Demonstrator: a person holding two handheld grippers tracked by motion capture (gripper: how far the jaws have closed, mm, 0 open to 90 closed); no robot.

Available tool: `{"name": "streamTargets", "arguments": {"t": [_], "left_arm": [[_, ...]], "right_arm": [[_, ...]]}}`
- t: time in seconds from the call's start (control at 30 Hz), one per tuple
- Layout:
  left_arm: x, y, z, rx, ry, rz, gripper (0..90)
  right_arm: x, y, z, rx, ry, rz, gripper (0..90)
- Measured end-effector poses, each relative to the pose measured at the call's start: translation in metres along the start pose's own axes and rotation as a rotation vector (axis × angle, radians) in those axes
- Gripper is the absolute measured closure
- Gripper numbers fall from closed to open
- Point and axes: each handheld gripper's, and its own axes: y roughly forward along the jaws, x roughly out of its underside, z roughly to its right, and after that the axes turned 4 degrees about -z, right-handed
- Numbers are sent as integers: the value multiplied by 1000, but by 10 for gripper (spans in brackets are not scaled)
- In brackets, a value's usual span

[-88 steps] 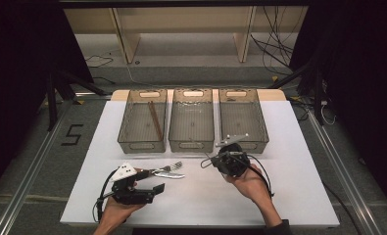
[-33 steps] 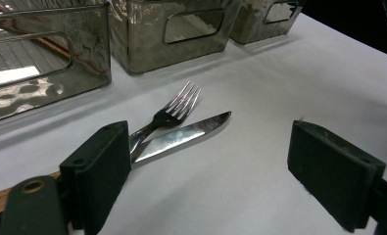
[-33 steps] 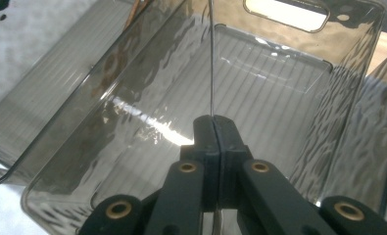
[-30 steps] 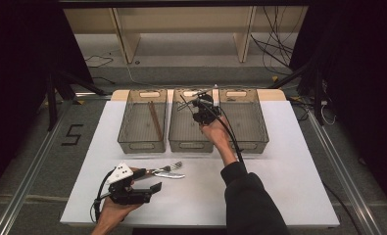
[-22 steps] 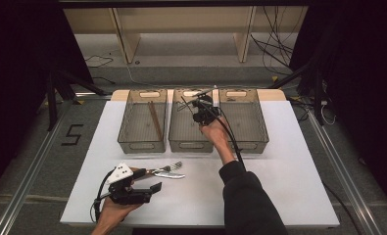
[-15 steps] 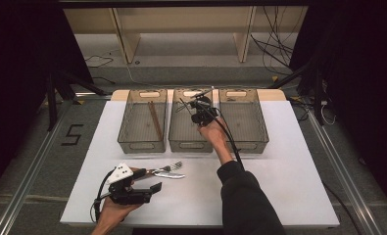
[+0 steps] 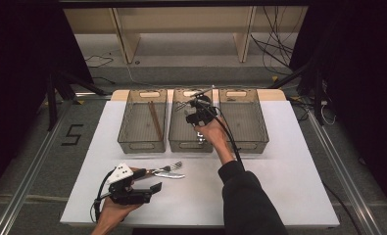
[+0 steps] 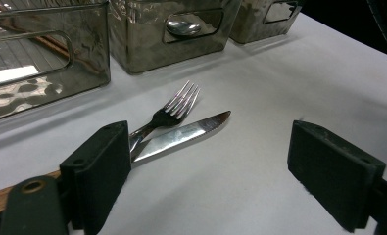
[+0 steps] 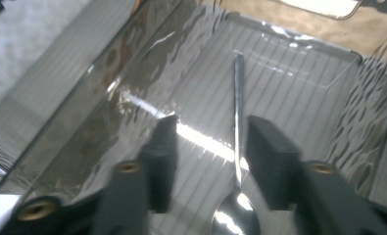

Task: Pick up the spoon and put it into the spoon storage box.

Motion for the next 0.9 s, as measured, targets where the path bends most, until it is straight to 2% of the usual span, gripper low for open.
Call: {"name": "streamTargets", "arguments": {"t": [0.1, 0.17, 0.5, 0.7, 0.9], "left_arm": [[0, 0, 0, 0, 1, 0, 160], [0, 0, 0, -1, 1, -1, 160], [0, 0, -1, -5, 3, -6, 161], [0, 0, -1, -7, -4, -1, 160], [-1, 1, 0, -10, -2, -4, 161]], "right_arm": [[1, -7, 0, -19, -5, 19, 410], [2, -14, -2, -25, -27, 28, 371], [16, -47, -10, -89, -82, 100, 289], [38, -65, -10, -121, -113, 147, 254], [69, -83, -9, -181, -107, 200, 245]]}}
